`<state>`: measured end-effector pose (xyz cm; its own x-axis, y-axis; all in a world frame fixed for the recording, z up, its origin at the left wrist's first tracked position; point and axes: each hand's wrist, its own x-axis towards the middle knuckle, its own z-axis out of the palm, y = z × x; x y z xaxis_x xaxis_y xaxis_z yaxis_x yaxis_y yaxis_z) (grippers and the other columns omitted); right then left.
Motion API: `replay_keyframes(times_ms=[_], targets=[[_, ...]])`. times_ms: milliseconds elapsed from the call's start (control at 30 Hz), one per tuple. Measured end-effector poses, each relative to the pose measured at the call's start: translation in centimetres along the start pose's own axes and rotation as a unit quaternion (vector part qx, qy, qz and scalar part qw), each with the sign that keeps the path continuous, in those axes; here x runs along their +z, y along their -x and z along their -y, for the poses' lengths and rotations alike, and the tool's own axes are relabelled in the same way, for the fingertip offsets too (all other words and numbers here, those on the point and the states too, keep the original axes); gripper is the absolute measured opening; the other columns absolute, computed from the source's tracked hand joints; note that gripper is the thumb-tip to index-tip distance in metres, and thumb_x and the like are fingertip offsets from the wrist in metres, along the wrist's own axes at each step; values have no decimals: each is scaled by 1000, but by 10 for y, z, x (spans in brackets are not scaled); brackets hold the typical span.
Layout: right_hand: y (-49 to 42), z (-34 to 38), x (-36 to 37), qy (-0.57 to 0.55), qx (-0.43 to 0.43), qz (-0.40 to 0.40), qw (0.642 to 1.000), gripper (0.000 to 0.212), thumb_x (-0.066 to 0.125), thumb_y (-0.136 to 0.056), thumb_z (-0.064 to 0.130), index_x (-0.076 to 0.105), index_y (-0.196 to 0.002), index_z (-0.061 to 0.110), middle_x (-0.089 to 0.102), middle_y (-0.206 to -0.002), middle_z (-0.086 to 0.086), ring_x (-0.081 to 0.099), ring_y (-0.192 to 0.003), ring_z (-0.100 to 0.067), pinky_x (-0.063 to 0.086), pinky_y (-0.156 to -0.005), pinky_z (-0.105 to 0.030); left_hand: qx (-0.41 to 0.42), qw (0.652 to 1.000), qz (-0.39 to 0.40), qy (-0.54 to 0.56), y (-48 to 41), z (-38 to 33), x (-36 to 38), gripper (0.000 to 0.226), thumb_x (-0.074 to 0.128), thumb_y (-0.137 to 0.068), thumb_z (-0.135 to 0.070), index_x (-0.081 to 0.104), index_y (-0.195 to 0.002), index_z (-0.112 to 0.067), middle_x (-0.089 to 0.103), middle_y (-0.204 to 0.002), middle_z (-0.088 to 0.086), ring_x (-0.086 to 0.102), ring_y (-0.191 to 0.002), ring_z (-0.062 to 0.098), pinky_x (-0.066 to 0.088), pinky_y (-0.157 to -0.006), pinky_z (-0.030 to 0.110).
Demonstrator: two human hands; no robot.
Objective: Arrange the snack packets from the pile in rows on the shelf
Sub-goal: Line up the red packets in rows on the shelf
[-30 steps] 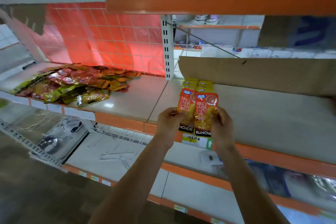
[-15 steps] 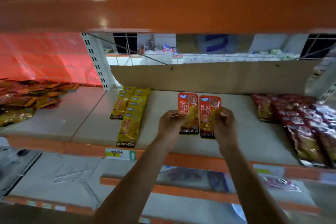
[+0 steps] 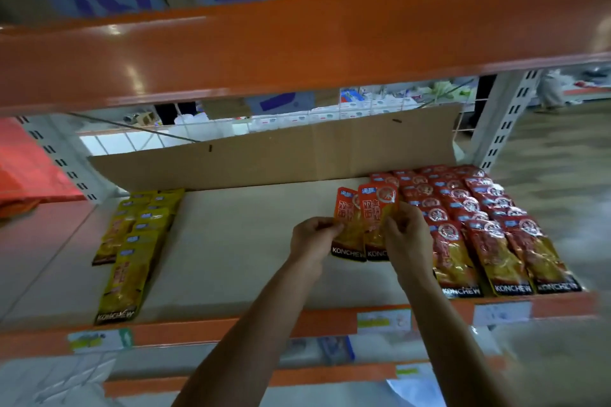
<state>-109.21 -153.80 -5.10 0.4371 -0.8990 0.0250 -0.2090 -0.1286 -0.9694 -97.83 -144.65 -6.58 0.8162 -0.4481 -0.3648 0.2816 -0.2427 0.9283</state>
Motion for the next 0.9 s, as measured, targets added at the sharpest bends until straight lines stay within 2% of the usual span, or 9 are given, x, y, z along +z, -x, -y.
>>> replay_keyframes(times_ms=[100,200,267,400,500,567,667,800,900], targets=[[-10,-6,-15,9,-4,-28,1000,30,50,-93,13,51,-123,15,62,-89,-3,57,-72,-19,48,-62,-37,-19,1000,19,-7,-3,-2,24,4,72,-84,-17,69,-83,-20,74,-94,5,70,-90,22,57,-85,39],[-19,-9,-29,24,2,-58,998,31,49,-93,10,52,-124,11,59,-84,2,55,-71,-15,41,-60,-29,-20,999,27,-2,-6,-4,44,6,70,-86,-13,68,-82,-18,72,-93,6,69,-83,20,57,-70,30],[-22,-11,-38,34,8,-66,997,34,49,-94,11,51,-128,11,61,-96,-3,58,-80,-19,42,-65,-28,-14,1000,13,-10,-8,-7,54,12,70,-86,-11,65,-78,-19,70,-85,3,66,-75,16,53,-61,25],[-28,-14,-49,48,14,-71,996,39,47,-95,11,48,-133,13,61,-103,-8,56,-82,-18,39,-64,-26,5,999,-6,-38,-18,-10,71,13,74,-81,-14,65,-75,-22,72,-90,6,69,-83,22,59,-77,37],[-34,-16,-53,64,17,-79,995,39,47,-93,8,50,-132,12,62,-105,-12,56,-88,-25,38,-72,-28,7,998,-13,-59,-24,-9,79,11,76,-79,-16,66,-76,-21,73,-91,6,70,-83,22,59,-79,40],[-39,-18,-55,67,23,-78,994,38,46,-92,9,51,-129,13,63,-104,-14,58,-88,-28,43,-72,-33,13,997,-12,-75,-28,-8,83,13,78,-78,-19,65,-74,-21,73,-89,4,70,-83,22,59,-79,42],[-44,-18,-57,65,25,-77,995,37,46,-92,10,50,-128,16,64,-104,-16,57,-83,-25,49,-73,-40,30,992,-22,-120,-32,-9,86,17,80,-76,-23,64,-72,-21,72,-86,3,69,-81,21,59,-77,38],[-48,-19,-61,69,19,-74,995,39,45,-92,7,49,-130,14,62,-93,-8,56,-71,-18,44,-62,-30,66,977,-31,-202,-32,-14,91,17,79,-76,-30,66,-78,-19,73,-86,2,70,-77,18,58,-74,34],[-51,-18,-61,76,18,-72,994,38,46,-92,8,50,-130,13,60,-95,-6,54,-76,-18,43,-66,-29,101,951,-26,-290,-30,-19,92,14,74,-81,-33,67,-82,-20,73,-90,0,68,-84,17,51,-71,27]])
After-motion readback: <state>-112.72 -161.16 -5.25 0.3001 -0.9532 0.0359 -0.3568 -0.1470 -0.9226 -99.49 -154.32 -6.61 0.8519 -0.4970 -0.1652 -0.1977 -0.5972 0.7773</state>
